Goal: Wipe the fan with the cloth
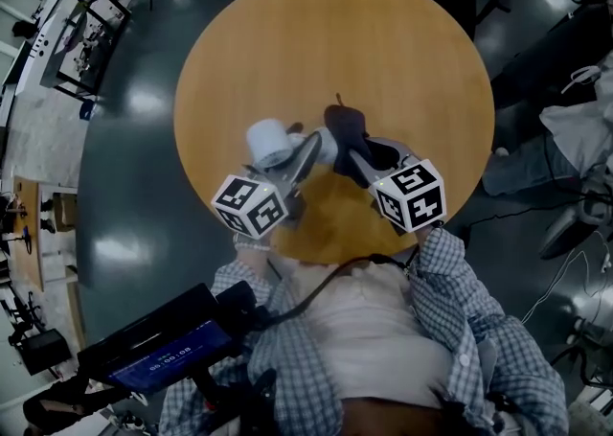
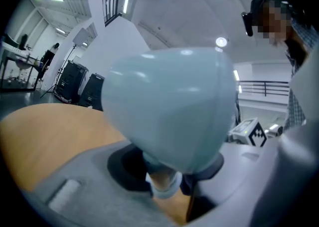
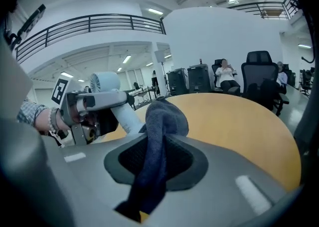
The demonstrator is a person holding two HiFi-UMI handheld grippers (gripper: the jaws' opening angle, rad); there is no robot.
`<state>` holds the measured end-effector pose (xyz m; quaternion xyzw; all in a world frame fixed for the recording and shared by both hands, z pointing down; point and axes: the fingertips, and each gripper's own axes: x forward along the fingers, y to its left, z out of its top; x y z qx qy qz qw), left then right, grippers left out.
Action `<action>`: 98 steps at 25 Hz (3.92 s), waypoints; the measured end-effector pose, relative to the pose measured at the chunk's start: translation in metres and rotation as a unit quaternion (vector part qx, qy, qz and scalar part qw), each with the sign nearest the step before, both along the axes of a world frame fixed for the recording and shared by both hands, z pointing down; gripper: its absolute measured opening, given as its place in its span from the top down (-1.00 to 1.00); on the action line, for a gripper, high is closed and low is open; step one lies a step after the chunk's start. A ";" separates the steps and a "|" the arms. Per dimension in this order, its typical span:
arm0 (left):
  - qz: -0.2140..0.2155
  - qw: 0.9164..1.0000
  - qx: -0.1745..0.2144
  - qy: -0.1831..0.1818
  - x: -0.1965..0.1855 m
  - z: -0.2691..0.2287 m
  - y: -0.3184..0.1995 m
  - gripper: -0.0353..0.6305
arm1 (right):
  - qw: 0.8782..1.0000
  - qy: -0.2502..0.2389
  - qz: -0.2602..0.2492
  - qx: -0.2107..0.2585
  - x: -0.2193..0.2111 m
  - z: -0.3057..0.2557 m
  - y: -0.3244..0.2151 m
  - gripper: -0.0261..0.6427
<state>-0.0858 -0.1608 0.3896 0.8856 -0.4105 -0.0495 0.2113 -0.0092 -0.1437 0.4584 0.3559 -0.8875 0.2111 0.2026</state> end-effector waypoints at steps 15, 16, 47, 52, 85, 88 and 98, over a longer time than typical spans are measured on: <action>0.015 0.999 -0.015 -0.043 0.006 0.018 -0.004 0.38 | 0.976 -0.073 -0.122 0.164 -0.081 -0.159 0.031 0.66; 0.016 0.999 -0.015 -0.043 0.007 0.018 -0.004 0.38 | 0.973 -0.075 -0.133 0.171 -0.087 -0.165 0.034 0.66; 0.076 0.997 0.022 0.014 0.029 -0.020 0.006 0.38 | 0.997 -0.051 -0.009 -0.048 0.010 0.018 0.013 0.66; 0.070 0.997 0.019 -0.001 0.026 -0.014 0.003 0.38 | 0.996 -0.048 -0.037 -0.069 -0.008 0.032 0.032 0.66; 0.139 0.964 -0.036 -0.225 0.064 0.139 -0.008 0.38 | 0.984 0.163 -0.032 -0.059 0.071 0.138 -0.008 0.66; 0.138 0.963 -0.028 -0.230 0.069 0.138 -0.011 0.38 | 0.981 0.184 -0.041 -0.051 0.067 0.136 -0.007 0.65; 0.164 0.947 0.007 -0.276 0.071 0.157 -0.002 0.38 | 0.973 0.226 -0.044 -0.030 0.062 0.146 -0.004 0.46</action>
